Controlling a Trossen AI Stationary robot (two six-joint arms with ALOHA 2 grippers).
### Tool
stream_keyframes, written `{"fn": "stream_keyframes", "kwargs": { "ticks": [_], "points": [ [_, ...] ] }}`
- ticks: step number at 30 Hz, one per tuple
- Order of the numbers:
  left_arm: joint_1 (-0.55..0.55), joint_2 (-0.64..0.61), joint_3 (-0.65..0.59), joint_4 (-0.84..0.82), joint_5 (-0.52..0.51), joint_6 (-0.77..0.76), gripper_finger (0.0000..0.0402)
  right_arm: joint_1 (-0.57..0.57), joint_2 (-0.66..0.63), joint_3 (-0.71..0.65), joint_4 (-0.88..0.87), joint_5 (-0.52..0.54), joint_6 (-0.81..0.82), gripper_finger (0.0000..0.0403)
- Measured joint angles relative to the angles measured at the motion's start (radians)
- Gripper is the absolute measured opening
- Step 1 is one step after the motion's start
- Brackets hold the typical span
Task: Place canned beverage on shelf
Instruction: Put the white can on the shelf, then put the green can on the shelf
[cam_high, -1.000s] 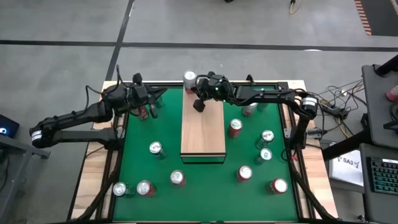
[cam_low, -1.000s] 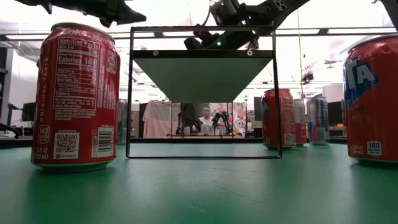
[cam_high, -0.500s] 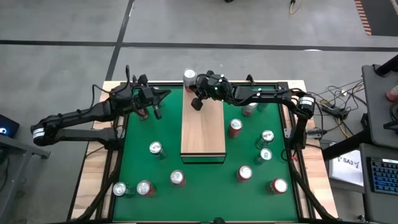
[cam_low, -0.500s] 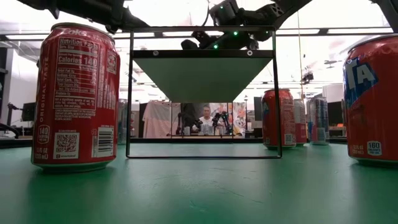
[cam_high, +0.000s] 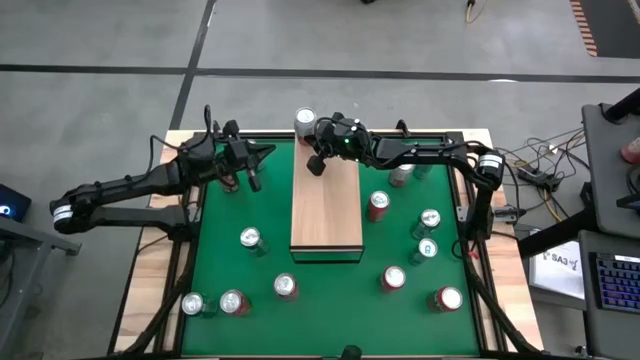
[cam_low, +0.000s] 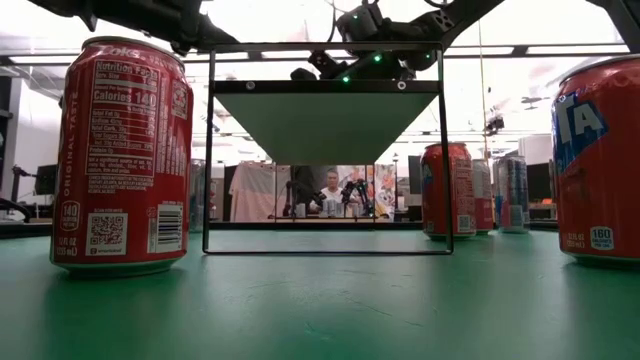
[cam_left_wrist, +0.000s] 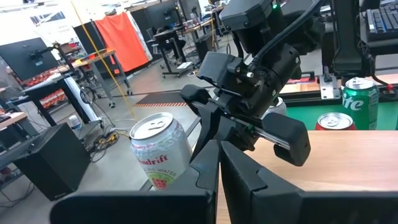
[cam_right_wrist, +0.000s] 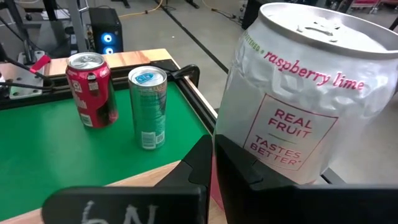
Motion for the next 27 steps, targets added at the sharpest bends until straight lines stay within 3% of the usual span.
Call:
{"fn": "stream_keyframes", "kwargs": {
  "ticks": [11,19,27],
  "points": [
    [0.000,0.000,0.000,0.000,0.000,-0.015,0.0000,-0.006,0.001,0.000,0.001,-0.004,0.001,0.0013],
    [0.000,-0.003,0.000,-0.029,0.000,-0.015,0.0000,0.002,-0.061,0.001,-0.131,0.005,0.028,0.0013],
    [0.000,-0.003,0.000,-0.034,0.000,-0.014,0.0000,-0.009,-0.091,0.000,-0.206,0.086,0.045,0.0013]
  ]
}}
